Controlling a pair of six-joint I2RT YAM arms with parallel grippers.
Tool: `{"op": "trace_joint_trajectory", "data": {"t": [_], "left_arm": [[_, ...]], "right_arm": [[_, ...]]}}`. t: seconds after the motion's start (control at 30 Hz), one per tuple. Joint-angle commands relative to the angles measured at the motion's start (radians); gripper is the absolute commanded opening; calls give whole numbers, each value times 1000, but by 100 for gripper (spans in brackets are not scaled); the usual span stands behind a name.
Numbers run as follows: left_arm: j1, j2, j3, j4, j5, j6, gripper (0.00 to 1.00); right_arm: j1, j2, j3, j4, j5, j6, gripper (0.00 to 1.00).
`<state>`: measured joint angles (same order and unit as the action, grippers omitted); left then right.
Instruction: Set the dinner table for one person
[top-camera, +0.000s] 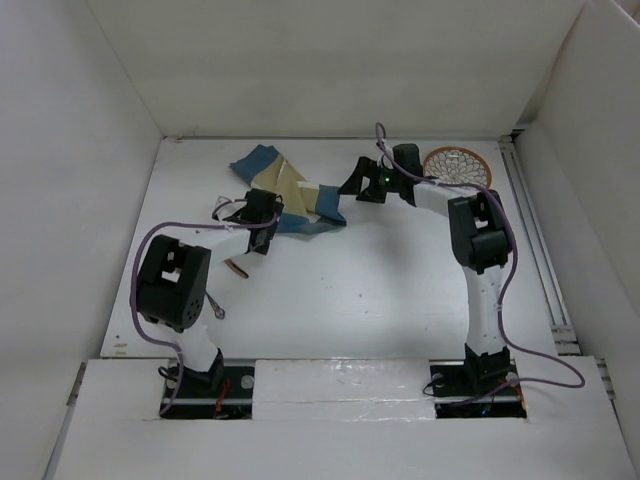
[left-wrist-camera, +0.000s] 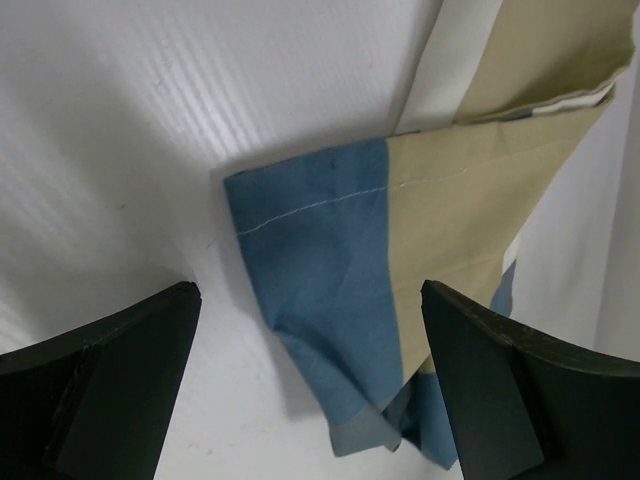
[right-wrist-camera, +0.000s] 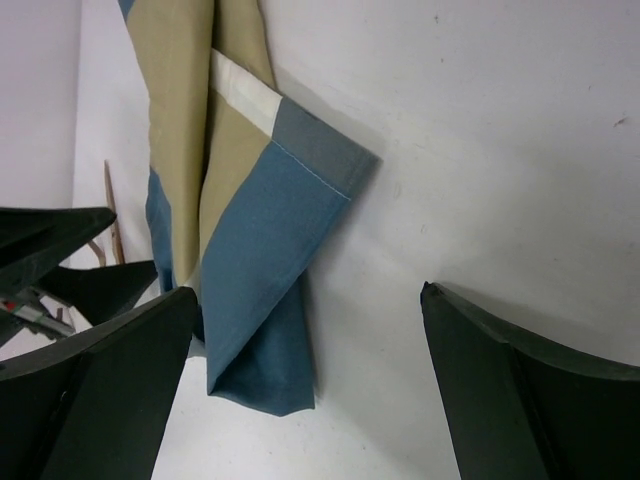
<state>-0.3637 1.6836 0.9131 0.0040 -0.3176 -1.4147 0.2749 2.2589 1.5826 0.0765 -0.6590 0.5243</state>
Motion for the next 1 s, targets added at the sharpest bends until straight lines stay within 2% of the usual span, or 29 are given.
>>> {"op": "trace_joint_trajectory", "data": {"t": [0.0,0.07,0.2,0.37,0.4,0.47,0.57,0.97], "left_arm": [[11,57,16,-24,-34,-40,91],[2,68,26,-24,-55,-49,88],[2,77,50,-76,-55,-81,67],[-7,88,50,-87,-55,-90,17],[-7,88,50,-87,-55,-90,14],[-7,97,59,-98,-55,-90,11],[-7,97,59,-98,-55,-99,0],[-7,48,59,-127,-83,-61,0]], "right_arm": [[-9,2,37,75,-53,5,100],[-9,2,37,85,-63,14,100],[-9,2,37,85,-64,14,100],[-19,24,68,85,-94,36,100],[-19,34,68,85,-94,45,100],[-19,34,77,85,-94,45,100],[-19,34,86,85,-94,45,100],[1,106,178,72,-111,86,100]]}}
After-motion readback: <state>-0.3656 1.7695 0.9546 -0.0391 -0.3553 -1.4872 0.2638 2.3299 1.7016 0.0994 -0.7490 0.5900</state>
